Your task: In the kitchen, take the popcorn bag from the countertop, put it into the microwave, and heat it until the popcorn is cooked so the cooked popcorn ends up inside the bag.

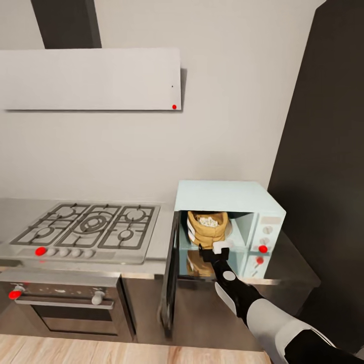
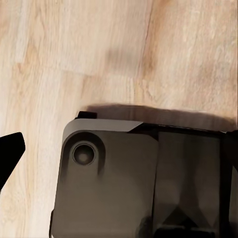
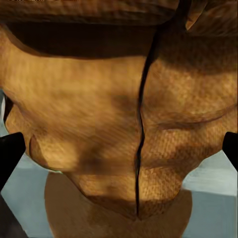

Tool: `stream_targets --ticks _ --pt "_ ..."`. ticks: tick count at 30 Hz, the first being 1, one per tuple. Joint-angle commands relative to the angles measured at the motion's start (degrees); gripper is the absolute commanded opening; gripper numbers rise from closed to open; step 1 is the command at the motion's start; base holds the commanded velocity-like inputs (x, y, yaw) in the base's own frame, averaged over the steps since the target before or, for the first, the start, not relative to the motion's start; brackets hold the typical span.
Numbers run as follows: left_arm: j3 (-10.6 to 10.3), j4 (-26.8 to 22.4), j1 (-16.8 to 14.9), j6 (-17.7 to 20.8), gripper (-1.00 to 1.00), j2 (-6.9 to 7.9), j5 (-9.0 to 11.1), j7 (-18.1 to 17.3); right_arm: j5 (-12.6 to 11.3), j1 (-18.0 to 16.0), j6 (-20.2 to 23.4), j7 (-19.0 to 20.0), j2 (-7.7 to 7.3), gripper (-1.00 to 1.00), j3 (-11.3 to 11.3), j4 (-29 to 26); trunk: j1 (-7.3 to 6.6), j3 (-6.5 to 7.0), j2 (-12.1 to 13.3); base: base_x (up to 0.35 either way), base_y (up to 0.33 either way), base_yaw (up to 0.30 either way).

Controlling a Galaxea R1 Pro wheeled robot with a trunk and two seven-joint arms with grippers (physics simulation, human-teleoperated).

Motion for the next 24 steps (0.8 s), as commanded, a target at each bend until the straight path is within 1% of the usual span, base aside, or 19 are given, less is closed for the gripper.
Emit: stream_targets --ticks 1,3,10,13,24 --pt "0.3 0.0 -0.1 -0.2 1.00 -0.02 0.2 -0.1 -0.4 -0.1 -0.2 -0.4 -0.02 1.00 0.5 0.0 0.06 -0.13 -0.1 0.304 0.000 0.000" --pt "0.2 0.0 -0.1 -0.2 1.00 -0.02 0.2 -0.1 -0.4 -0.1 -0.2 -0.4 -0.03 1.00 0.5 0.0 0.06 -0.13 -0.1 0.225 0.000 0.000" --pt "0.2 0.0 -0.1 -0.2 1.00 -0.02 0.2 -0.1 -0.4 -0.1 -0.2 -0.4 -0.01 1.00 0.4 0.0 0.06 -0.13 -0.1 0.035 -0.002 0.000" --pt "0.2 0.0 -0.1 -0.2 1.00 -0.02 0.2 -0.1 -0.4 -0.1 -0.2 -0.4 -0.01 1.00 0.4 0.0 0.06 -0.13 -0.1 0.148 -0.107 0.000" --pt "0.2 0.0 -0.1 -0.2 1.00 -0.02 0.2 -0.1 -0.4 -0.1 -0.2 -0.4 -0.01 1.00 0.4 0.0 0.06 -0.13 -0.1 0.010 -0.007 0.000"
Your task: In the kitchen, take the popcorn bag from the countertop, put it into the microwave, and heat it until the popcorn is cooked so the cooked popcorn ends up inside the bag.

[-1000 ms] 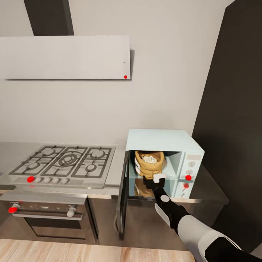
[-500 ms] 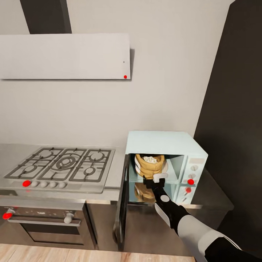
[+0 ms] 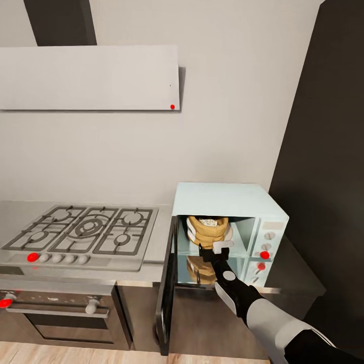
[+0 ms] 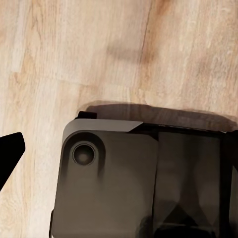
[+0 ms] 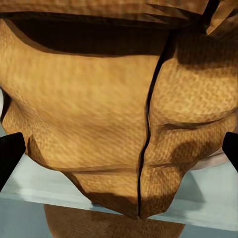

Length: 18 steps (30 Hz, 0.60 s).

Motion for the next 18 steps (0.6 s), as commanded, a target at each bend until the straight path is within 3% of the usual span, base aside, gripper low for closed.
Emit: stream_targets --ticks 1,10,18 --pt "0.3 0.1 -0.1 -0.2 1.00 -0.02 0.2 -0.1 -0.4 -0.1 -0.2 -0.4 -0.02 1.00 0.5 0.0 0.04 -0.13 -0.1 0.000 0.000 0.000" --pt "0.4 0.1 -0.1 -0.2 1.00 -0.02 0.2 -0.1 -0.4 -0.1 -0.2 -0.4 -0.02 1.00 0.5 0.0 0.04 -0.13 -0.1 0.103 -0.110 0.000" --pt "0.4 0.1 -0.1 -0.2 1.00 -0.02 0.2 -0.1 -0.4 -0.1 -0.2 -0.4 -0.02 1.00 0.5 0.0 0.04 -0.13 -0.1 0.010 -0.010 0.000"
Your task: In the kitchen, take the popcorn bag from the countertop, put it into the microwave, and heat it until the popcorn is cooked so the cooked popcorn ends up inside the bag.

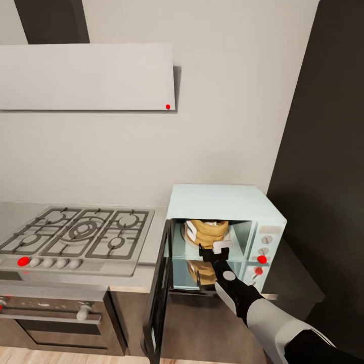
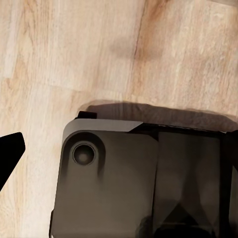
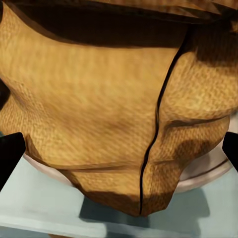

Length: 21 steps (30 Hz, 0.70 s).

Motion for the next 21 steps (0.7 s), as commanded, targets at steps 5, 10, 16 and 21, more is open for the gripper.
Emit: stream_targets --ticks 5,10,16,21 --pt "0.3 0.1 0.0 -0.2 1.00 -0.02 0.2 -0.1 -0.4 -0.1 -0.2 -0.4 -0.02 1.00 0.5 0.0 0.04 -0.13 -0.1 0.000 0.000 0.000" --pt "0.3 0.1 0.0 -0.2 1.00 -0.01 0.2 -0.1 -0.4 -0.1 -0.2 -0.4 -0.02 1.00 0.5 0.1 0.04 -0.13 -0.1 0.000 0.000 0.000" --pt "0.3 0.1 0.0 -0.2 1.00 0.01 0.2 -0.1 -0.4 -0.1 -0.2 -0.4 -0.02 1.00 0.5 0.0 0.04 -0.13 -0.1 0.077 0.000 0.000" --pt "0.3 0.1 -0.1 -0.2 1.00 0.04 0.2 -0.1 -0.4 -0.1 -0.2 -0.4 -0.02 1.00 0.5 0.0 0.04 -0.13 -0.1 0.044 0.000 0.000"
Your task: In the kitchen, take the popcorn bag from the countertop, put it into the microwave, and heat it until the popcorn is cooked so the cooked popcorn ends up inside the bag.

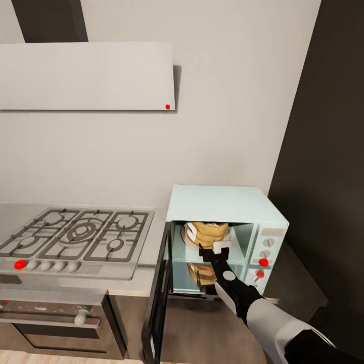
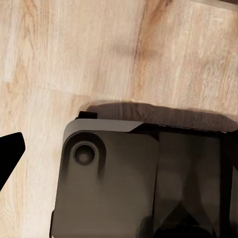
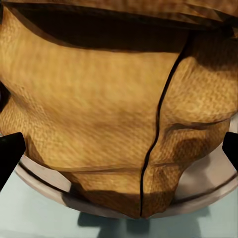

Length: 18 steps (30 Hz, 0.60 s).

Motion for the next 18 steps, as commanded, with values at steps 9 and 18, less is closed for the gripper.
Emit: stream_targets --ticks 9,18 --pt "0.3 0.1 -0.1 -0.2 1.00 -0.08 0.2 -0.1 -0.4 -0.1 -0.2 -0.4 -0.02 1.00 0.5 0.0 0.04 -0.13 -0.1 0.001 0.000 0.000" --pt "0.3 0.1 0.0 -0.2 1.00 -0.08 0.2 -0.1 -0.4 -0.1 -0.2 -0.4 -0.02 1.00 0.5 0.0 0.04 -0.13 -0.1 -0.254 0.000 0.000"
